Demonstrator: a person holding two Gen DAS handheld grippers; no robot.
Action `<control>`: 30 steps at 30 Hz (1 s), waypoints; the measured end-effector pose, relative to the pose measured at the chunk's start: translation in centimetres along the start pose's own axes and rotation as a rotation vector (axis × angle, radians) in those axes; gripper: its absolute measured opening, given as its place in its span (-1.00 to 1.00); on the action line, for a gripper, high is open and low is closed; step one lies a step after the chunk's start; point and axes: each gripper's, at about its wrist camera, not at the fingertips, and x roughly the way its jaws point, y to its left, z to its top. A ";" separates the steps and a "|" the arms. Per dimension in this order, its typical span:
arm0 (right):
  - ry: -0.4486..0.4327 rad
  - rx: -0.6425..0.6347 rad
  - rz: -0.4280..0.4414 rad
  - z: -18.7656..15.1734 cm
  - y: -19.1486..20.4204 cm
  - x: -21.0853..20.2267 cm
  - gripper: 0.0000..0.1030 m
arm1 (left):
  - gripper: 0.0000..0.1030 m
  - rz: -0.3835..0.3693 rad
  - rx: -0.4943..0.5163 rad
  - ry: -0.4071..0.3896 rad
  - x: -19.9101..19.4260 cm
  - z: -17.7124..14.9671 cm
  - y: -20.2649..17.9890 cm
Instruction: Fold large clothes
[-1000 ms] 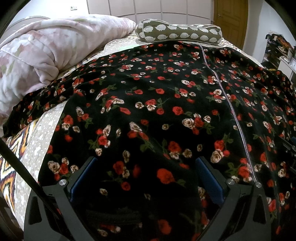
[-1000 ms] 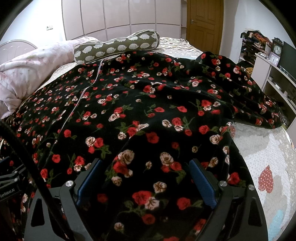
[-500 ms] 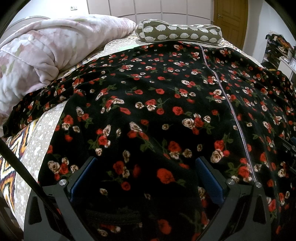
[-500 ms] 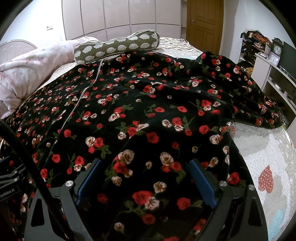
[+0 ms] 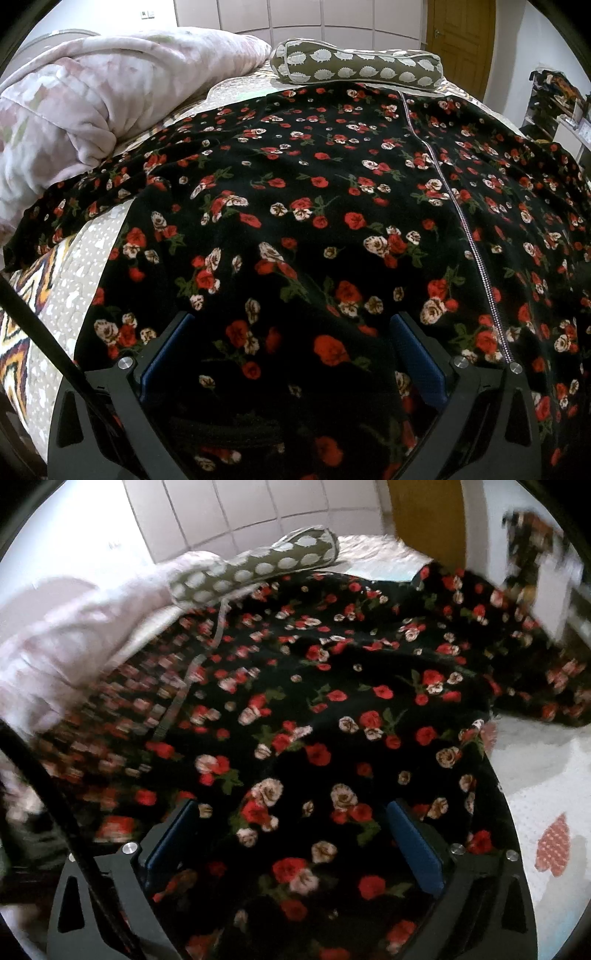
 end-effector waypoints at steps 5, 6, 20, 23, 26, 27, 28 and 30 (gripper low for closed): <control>-0.110 0.177 -0.064 0.8 -8.2 -5.3 0.63 | 1.00 0.002 0.000 0.000 0.0 0.0 0.0; -0.126 0.233 -0.105 0.8 -10.8 -6.0 0.59 | 1.00 0.003 0.001 -0.001 0.0 0.0 0.0; -0.285 0.823 -0.079 5.8 -32.7 -6.7 0.08 | 1.00 0.002 0.000 -0.001 0.0 0.0 0.1; -0.299 0.889 -0.093 7.2 -35.1 -6.1 0.03 | 1.00 0.001 -0.001 -0.001 0.0 0.0 0.1; -0.322 0.926 -0.063 8.1 -36.5 -6.4 -0.61 | 1.00 0.001 0.000 -0.001 0.0 0.0 0.1; -0.324 0.919 -0.046 8.2 -36.5 -6.9 -0.83 | 1.00 0.000 -0.001 -0.001 0.0 -0.1 0.2; -0.333 0.904 -0.052 8.6 -36.2 -7.3 -0.84 | 1.00 -0.001 -0.002 -0.001 0.0 -0.1 0.2; -0.356 0.825 -0.105 10.2 -34.9 -9.3 -0.85 | 1.00 0.000 -0.002 -0.002 0.0 -0.1 0.1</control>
